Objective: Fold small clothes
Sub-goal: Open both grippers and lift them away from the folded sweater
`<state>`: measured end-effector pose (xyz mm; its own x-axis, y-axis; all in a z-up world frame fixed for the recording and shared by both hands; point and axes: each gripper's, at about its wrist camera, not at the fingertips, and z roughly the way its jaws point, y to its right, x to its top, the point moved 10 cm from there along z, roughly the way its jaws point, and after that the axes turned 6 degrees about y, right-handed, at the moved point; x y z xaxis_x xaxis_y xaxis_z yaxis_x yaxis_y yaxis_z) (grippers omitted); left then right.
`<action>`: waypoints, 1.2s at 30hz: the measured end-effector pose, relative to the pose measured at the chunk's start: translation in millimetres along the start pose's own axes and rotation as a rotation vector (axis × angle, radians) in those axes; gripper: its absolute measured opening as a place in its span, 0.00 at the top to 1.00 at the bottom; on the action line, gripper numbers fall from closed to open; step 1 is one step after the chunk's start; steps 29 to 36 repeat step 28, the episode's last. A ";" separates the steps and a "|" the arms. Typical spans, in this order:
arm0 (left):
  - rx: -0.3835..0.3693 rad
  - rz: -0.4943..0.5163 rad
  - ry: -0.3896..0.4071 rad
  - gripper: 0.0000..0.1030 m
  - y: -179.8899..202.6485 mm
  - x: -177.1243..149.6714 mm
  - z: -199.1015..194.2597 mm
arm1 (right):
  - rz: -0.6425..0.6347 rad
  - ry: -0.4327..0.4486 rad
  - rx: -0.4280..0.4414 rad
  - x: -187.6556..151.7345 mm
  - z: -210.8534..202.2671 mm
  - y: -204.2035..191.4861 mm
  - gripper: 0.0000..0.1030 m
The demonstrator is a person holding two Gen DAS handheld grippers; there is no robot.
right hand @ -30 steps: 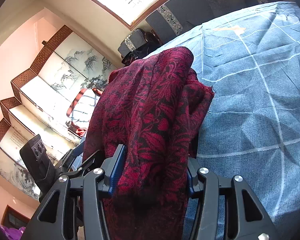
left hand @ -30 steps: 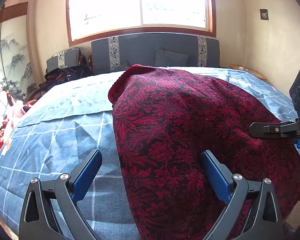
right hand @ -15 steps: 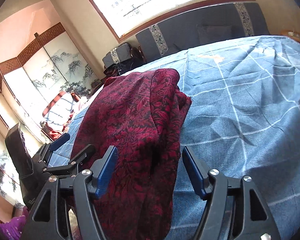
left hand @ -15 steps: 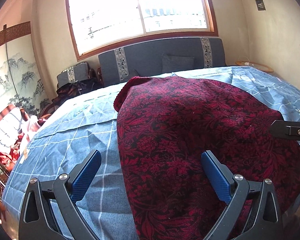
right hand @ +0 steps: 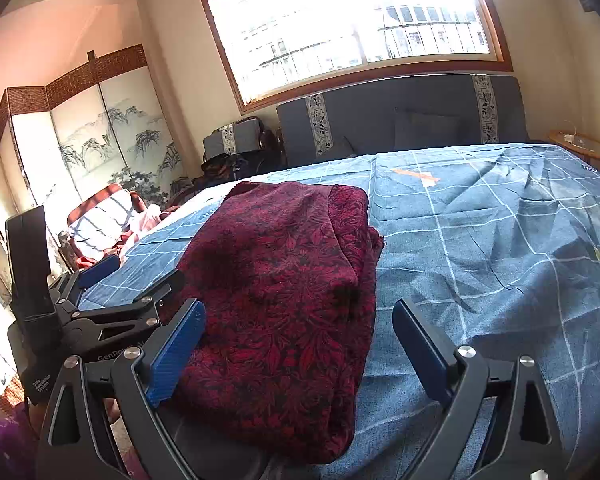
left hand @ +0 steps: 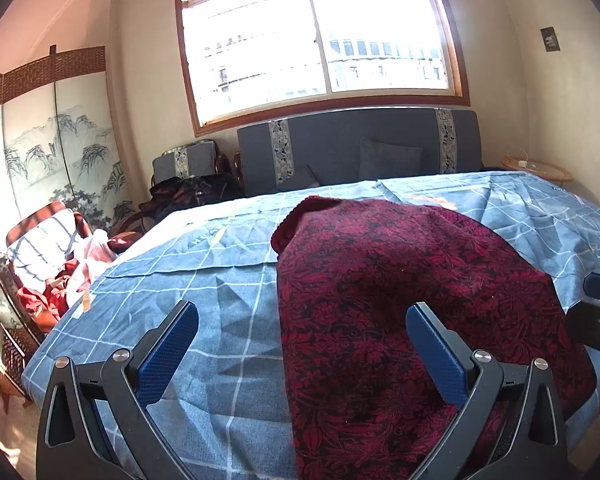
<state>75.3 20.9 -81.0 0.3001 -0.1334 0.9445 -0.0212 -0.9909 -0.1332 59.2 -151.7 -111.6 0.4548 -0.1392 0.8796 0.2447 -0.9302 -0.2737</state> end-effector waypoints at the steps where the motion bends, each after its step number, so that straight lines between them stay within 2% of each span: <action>1: -0.006 -0.006 0.029 0.00 -0.8 5.4 -4.9 | -0.001 -0.001 0.001 0.0 0.0 -0.4 0.09; 3: -0.008 -0.017 0.086 0.00 -4.1 16.0 -15.6 | -0.002 0.002 0.002 -0.1 -1.8 -2.8 0.09; 5: -0.010 -0.007 0.111 0.00 -3.7 25.0 -23.2 | -0.003 0.002 0.006 0.0 -2.2 -4.5 0.08; 10: -0.095 -0.024 0.084 0.00 1.9 35.8 -28.5 | -0.008 0.008 0.014 1.7 -4.5 -8.1 0.08; 14: -0.133 -0.060 0.055 0.00 4.2 38.3 -28.7 | -0.015 0.020 0.019 4.7 -7.0 -10.2 0.08; 19: -0.150 -0.041 0.013 0.00 11.6 35.8 -22.7 | -0.014 0.019 0.019 4.8 -7.0 -10.8 0.07; 23: -0.116 -0.061 -0.015 0.00 9.8 28.3 -15.9 | -0.013 0.020 0.016 5.7 -7.7 -10.7 0.06; 28: -0.109 -0.109 -0.067 0.00 0.9 19.2 -6.4 | -0.014 0.021 0.012 6.8 -8.5 -10.5 0.04; 36: -0.109 -0.109 -0.067 0.00 0.9 19.2 -6.4 | -0.014 0.021 0.012 6.8 -8.5 -10.5 0.04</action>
